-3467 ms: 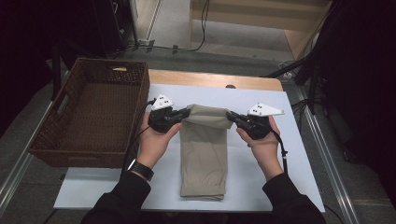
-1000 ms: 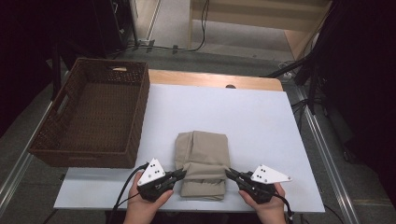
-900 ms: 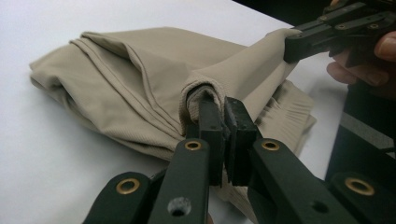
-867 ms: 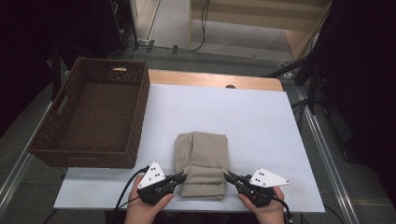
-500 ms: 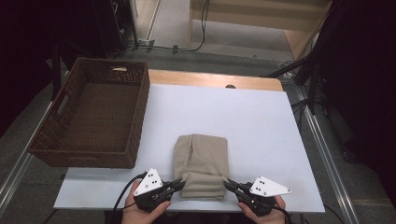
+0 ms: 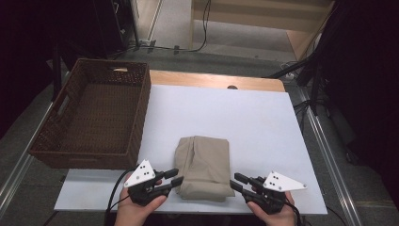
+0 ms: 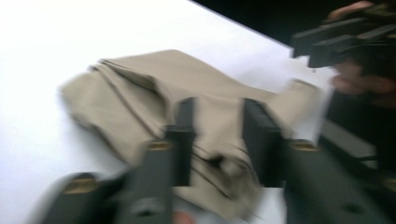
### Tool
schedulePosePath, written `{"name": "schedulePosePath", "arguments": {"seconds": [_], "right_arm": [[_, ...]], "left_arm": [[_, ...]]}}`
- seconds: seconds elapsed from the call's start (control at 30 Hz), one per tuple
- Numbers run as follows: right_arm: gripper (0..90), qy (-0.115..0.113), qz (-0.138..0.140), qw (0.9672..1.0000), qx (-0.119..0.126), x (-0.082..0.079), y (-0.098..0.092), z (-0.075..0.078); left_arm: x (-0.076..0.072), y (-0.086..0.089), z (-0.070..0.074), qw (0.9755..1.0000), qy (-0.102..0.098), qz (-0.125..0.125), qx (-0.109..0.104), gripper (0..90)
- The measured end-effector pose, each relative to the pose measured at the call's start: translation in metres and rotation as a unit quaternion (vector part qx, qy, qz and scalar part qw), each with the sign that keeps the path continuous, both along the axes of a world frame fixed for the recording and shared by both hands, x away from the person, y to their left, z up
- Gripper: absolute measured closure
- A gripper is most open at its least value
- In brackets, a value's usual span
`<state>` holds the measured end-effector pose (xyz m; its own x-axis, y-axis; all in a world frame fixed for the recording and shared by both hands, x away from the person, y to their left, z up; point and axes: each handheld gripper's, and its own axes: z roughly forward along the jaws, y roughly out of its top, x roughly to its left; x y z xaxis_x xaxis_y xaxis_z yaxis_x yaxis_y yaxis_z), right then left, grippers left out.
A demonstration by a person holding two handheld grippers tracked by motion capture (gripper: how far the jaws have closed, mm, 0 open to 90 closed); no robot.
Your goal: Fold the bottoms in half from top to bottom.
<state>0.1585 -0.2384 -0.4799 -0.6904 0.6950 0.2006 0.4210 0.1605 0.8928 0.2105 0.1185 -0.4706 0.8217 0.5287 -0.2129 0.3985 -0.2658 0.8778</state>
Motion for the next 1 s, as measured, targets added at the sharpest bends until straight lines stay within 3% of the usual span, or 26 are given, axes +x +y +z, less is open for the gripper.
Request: {"name": "schedulePosePath", "arguments": {"seconds": [0.1, 0.2, 0.3, 0.47, 0.67, 0.8, 0.9, 1.0], "right_arm": [[81.6, 0.005, -0.001, 0.9999, -0.012, 0.009, 0.009, -0.001], [86.5, 0.016, 0.001, 0.9995, -0.028, 0.012, 0.019, -0.006], [86.8, 0.021, 0.024, 0.9985, -0.045, 0.008, 0.028, -0.013], [86.1, 0.031, 0.04, 0.9962, -0.07, -0.006, 0.035, -0.024], [86.0, 0.04, 0.036, 0.9951, -0.083, -0.018, 0.031, -0.034], [86.0, 0.044, 0.031, 0.9929, -0.106, -0.021, 0.033, -0.039], [86.2, 0.045, 0.033, 0.9923, -0.111, -0.02, 0.036, -0.041], [85.8, 0.048, 0.036, 0.9922, -0.109, -0.02, 0.036, -0.041]], "left_arm": [[0.007, -0.013, -0.003, 0.9997, 0.021, -0.015, 0.006, 88.7], [0.001, -0.024, -0.011, 0.9985, 0.027, -0.045, 0.019, 89.8], [-0.008, -0.026, -0.018, 0.9969, 0.033, -0.064, 0.033, 89.9], [-0.021, -0.023, -0.026, 0.9947, 0.034, -0.069, 0.068, 89.6], [-0.024, -0.024, -0.035, 0.9921, 0.042, -0.067, 0.098, 88.2], [-0.023, -0.024, -0.036, 0.9919, 0.056, -0.061, 0.097, 88.1], [-0.024, -0.024, -0.037, 0.9914, 0.054, -0.062, 0.102, 85.6], [-0.023, -0.023, -0.036, 0.9916, 0.057, -0.068, 0.094, 81.6]]}}
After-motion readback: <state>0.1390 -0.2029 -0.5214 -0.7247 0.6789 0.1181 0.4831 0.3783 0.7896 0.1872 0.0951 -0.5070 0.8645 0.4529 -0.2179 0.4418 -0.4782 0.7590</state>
